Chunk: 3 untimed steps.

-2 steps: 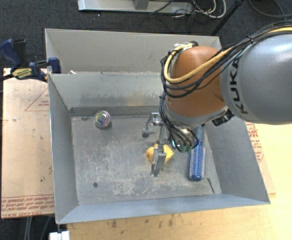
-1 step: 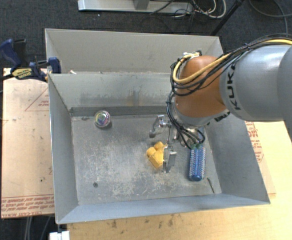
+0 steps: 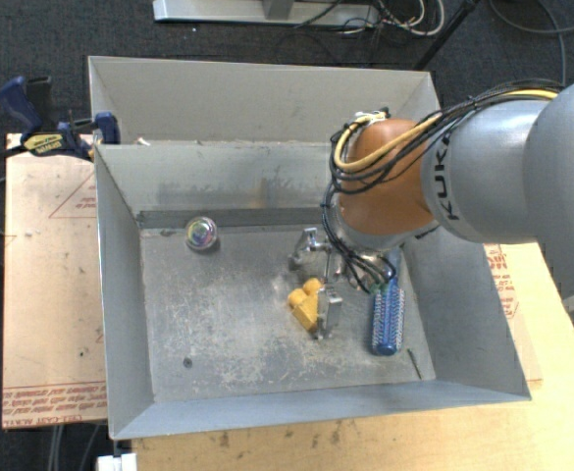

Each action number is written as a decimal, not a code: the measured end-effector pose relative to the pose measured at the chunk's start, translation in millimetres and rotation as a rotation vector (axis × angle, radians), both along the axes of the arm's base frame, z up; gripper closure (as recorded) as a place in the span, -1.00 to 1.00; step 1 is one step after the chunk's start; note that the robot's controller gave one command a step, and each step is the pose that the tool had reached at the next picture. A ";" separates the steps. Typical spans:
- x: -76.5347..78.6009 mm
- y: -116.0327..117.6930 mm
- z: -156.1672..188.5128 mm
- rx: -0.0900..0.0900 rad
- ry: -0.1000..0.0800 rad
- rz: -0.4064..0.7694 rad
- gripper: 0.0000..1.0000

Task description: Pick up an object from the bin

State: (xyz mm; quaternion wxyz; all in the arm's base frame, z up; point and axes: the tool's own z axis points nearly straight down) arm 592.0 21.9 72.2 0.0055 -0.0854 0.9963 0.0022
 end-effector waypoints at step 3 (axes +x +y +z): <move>12.7 -4.2 196.0 -0.004 -0.002 0.021 1.00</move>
Offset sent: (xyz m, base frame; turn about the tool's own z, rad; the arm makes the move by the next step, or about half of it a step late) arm 0.0000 0.0000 0.0000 0.0000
